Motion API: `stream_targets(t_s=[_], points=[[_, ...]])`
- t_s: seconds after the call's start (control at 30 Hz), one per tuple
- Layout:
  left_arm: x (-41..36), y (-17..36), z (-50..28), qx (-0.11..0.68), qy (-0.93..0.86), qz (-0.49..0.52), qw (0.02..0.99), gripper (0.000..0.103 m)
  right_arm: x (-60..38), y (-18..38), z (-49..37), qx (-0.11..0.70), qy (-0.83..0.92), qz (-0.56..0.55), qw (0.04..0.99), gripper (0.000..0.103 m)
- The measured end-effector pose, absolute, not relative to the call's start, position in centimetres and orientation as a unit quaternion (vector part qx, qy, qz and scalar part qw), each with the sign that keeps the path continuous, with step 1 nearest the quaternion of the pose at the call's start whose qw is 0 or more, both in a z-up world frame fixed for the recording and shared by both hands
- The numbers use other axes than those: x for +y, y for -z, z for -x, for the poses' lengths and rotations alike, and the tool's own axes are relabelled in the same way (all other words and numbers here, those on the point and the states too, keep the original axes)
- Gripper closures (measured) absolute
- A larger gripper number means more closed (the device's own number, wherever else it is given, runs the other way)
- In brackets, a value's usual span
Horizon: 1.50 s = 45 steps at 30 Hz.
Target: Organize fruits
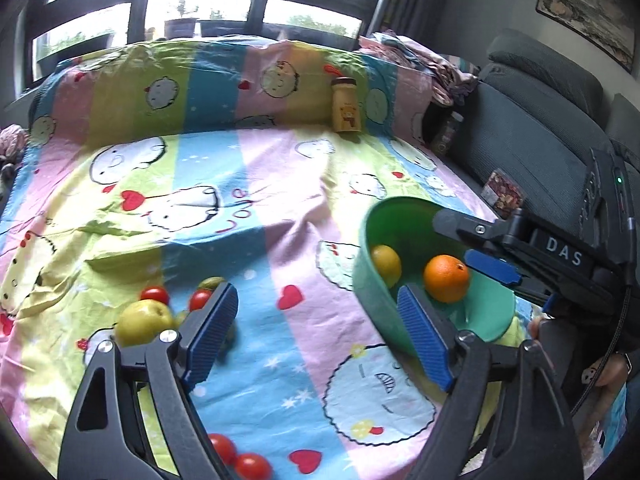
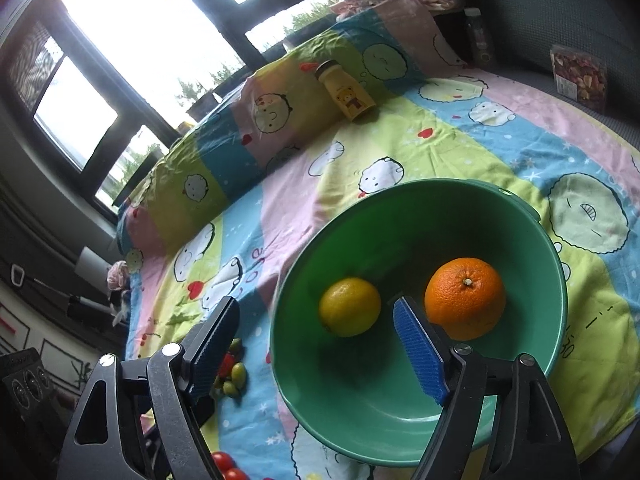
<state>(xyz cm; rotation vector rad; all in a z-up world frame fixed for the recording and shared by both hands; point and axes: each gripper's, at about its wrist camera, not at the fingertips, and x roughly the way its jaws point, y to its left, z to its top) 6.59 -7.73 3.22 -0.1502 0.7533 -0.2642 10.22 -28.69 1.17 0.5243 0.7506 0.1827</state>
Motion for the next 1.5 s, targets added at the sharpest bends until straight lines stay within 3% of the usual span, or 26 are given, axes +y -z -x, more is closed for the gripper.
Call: stream_targets(t_s=[0.37,0.73,1.0,1.17,1.5], points=[[3.9,-0.8,-4.2,0.361,-0.016,0.160,0.918,0.016,-22.8,-2.0,-10.3,0.354,-0.136,-0.189,0.906,0.020],[6.6,3.1,-6.2,0.412,0.003,0.229,0.882,0.016,-15.2,0.1,-12.6,0.438,-0.248,-0.176,0.846,0.020],[6.5,3.7,-7.1,0.419,0.005,0.240,0.876,0.017,-7.3,0.9,-15.9,0.503,-0.310,-0.094,0.802,0.020],[6.0,4.4,-7.6,0.428,0.015,0.252,0.868,0.021,-5.8,3.4,-16.8,0.518,-0.303,-0.074,0.796,0.037],[5.5,5.6,-8.2,0.446,0.019,0.257,0.857,0.029,-5.2,5.4,-17.6,0.548,-0.306,-0.068,0.775,0.039]])
